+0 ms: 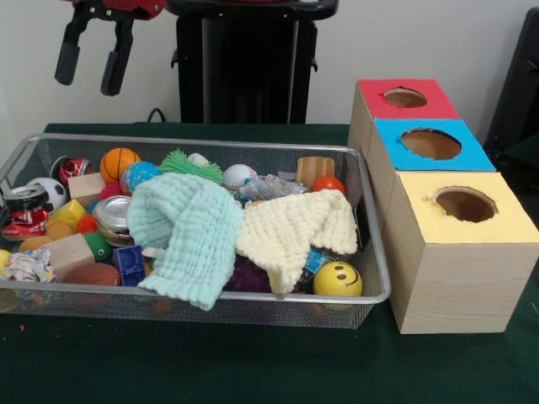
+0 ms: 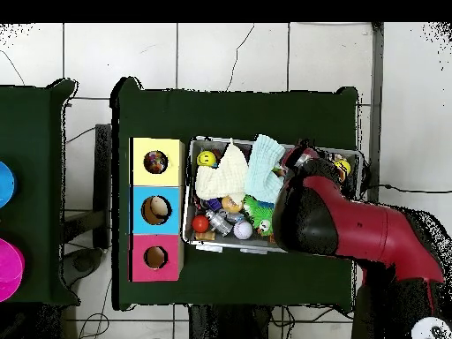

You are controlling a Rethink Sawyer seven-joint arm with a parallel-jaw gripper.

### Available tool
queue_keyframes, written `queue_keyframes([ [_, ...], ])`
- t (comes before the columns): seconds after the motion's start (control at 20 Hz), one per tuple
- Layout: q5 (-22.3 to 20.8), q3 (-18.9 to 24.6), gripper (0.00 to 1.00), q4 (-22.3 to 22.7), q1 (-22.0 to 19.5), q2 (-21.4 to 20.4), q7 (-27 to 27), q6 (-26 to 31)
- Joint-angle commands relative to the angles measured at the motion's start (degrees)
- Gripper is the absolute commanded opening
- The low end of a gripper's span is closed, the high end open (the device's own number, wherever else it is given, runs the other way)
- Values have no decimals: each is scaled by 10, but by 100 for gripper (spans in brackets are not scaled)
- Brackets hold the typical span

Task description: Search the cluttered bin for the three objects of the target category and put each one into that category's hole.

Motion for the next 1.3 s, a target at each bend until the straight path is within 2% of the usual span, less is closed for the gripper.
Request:
queue_keyframes([
  [0.05, -44, 58, 100, -47, -25, 22, -209, 219],
  [0.2, -71, 60, 100, -76, -28, 64, -195, 196],
  [0.35, -91, 69, 100, -85, -36, 83, -184, 178],
  [0.7, -105, 95, 100, -80, -52, 89, -173, 180],
  [1.05, -118, 90, 100, -90, -51, 99, -162, 226],
  [1.3, -134, 98, 100, -99, -61, 129, -153, 191],
])
